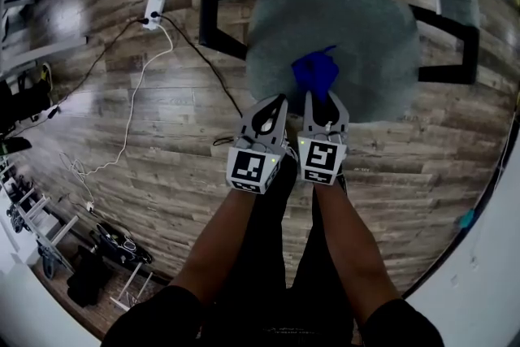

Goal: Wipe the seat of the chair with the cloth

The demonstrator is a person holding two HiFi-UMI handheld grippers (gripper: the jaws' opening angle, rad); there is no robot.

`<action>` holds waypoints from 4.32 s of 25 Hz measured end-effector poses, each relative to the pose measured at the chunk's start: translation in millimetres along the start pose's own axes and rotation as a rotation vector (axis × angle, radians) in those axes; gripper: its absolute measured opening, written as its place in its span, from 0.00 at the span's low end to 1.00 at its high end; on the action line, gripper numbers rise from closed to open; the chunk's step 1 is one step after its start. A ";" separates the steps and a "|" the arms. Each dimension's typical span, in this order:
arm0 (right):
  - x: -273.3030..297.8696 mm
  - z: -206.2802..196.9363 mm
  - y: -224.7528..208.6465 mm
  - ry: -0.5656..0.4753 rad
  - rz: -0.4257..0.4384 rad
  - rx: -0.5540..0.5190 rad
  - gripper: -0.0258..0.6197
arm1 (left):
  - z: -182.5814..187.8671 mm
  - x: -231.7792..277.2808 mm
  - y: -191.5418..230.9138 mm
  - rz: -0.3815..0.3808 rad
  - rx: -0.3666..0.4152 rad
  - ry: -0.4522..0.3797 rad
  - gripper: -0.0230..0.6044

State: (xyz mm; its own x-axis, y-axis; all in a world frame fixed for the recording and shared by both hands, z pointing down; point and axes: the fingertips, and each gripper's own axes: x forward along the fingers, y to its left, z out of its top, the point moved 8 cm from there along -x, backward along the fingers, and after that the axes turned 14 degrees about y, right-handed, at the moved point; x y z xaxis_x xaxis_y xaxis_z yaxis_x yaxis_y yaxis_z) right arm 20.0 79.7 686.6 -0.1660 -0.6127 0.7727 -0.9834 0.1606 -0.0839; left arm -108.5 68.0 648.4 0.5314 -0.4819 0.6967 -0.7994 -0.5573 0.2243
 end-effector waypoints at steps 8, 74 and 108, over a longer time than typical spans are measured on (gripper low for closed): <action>-12.2 -10.1 -42.7 0.004 -0.078 0.036 0.18 | 5.9 13.9 -25.8 -0.043 0.016 0.018 0.04; -359.5 255.8 14.2 -0.500 -0.031 -0.281 0.18 | 276.9 -297.8 -84.8 0.048 0.102 -0.406 0.04; -382.1 274.1 27.6 -0.545 -0.085 -0.357 0.18 | 297.7 -323.9 -86.6 0.002 0.185 -0.468 0.04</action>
State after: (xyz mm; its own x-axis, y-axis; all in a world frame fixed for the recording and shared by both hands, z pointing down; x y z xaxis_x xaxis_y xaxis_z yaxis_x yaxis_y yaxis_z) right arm 36.4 106.2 216.5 -0.1938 -0.9240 0.3297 -0.9259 0.2833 0.2497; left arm -128.0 71.0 200.5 0.6325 -0.7113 0.3067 -0.7601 -0.6461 0.0692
